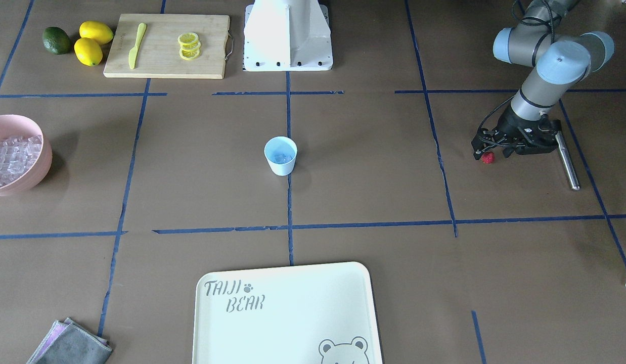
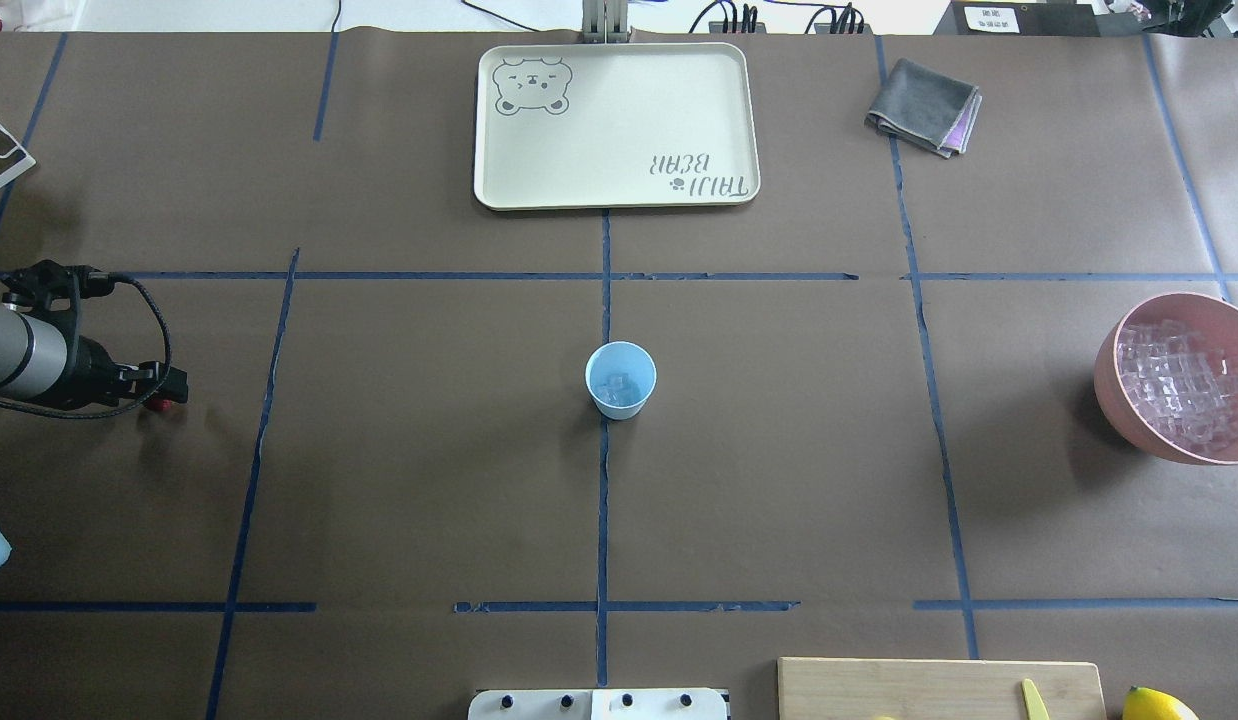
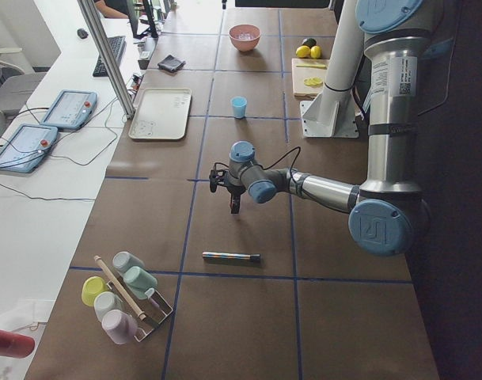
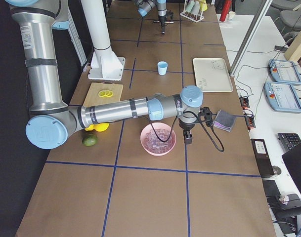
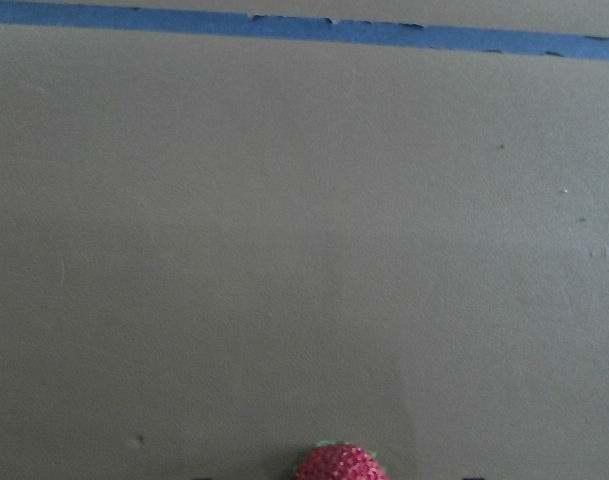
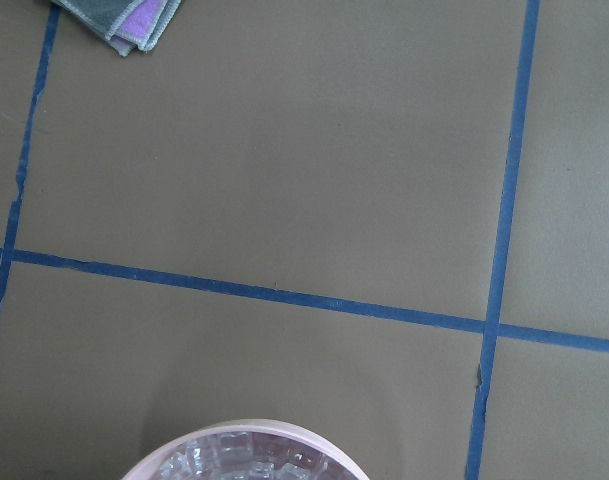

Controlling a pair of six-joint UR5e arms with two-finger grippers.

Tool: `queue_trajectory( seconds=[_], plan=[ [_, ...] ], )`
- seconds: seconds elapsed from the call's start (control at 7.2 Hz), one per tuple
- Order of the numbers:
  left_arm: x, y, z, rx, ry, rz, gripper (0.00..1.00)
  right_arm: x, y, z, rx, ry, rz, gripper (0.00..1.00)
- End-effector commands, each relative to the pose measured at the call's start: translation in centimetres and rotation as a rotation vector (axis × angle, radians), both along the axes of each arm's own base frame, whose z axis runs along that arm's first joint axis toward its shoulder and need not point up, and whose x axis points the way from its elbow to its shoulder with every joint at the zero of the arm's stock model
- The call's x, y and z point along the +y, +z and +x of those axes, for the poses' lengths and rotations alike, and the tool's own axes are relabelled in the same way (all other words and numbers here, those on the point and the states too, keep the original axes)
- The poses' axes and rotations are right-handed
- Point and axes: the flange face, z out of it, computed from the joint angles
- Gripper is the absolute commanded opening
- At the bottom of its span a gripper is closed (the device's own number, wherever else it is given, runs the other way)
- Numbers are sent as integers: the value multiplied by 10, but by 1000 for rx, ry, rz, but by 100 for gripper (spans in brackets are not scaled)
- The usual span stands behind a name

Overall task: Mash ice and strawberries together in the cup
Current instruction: 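Lower the left gripper onto the red strawberry and grasp it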

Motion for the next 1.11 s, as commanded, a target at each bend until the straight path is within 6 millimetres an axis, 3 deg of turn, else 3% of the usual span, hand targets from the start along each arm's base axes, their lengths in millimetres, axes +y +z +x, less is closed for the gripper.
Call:
queue_trajectory(
  seconds=[0.0,0.28,0.56,0.69,0.83,0.97],
  plan=[
    [-1,3,1,-4,4,-3,68,0,-1,1,-1,2,2,99],
    [-1,2,2,-3,4,-2,58,0,0,2,-1,4,-1,99],
    [-1,3,1,-6,2,-2,15,0,0,3,-2,4,0,99],
    [-1,-6,1,7,4,8,3,0,0,4,-4,7,0,99],
    [1,-24,-4,34,11,13,0,0,0,8,-4,13,0,99],
    [6,-57,-8,28,28,-30,0,3,3,16,-6,24,-3,99]
  ],
)
